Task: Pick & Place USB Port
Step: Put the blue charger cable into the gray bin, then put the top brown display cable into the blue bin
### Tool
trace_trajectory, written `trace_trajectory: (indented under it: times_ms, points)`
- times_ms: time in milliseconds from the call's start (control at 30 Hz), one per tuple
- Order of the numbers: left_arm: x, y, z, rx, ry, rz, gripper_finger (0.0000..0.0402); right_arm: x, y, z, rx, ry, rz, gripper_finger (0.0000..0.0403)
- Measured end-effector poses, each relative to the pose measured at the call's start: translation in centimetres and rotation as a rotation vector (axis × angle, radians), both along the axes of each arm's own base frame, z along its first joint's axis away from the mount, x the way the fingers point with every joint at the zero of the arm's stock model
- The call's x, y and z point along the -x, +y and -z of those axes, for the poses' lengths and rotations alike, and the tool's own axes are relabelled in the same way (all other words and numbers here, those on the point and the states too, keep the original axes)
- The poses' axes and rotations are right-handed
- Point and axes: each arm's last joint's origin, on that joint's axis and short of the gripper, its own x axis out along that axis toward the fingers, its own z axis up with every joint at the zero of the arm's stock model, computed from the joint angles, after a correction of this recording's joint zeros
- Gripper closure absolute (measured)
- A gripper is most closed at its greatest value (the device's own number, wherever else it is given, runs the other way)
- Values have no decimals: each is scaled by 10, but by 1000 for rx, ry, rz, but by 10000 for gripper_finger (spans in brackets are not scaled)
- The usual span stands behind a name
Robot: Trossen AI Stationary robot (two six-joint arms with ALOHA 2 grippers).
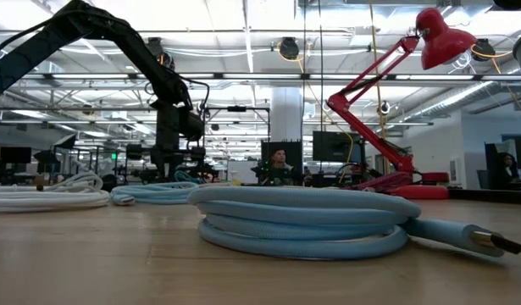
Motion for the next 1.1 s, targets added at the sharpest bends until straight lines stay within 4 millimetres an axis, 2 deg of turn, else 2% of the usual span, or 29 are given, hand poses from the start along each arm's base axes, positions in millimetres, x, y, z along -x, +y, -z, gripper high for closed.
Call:
trace_trajectory:
  times_ms: [167,467,567,767,900,1100]
  points:
    - [-6,4,-16,-38,-55,15,398,0,0,0,0,0,0,190]
    - [-12,-1,-21,-14,-91,72,400,0,0,0,-18,11,-23,190]
    - [-13,-4,-29,-31,-133,123,400,1,0,0,-25,14,-33,190]
    - [-4,-7,-58,-131,-162,199,401,1,0,0,-26,15,-34,190]
    - [6,-8,-85,-217,-310,286,401,1,0,0,-26,16,-35,190]
    - [18,-37,-142,-379,-463,492,396,-1,0,2,-25,48,-34,190]
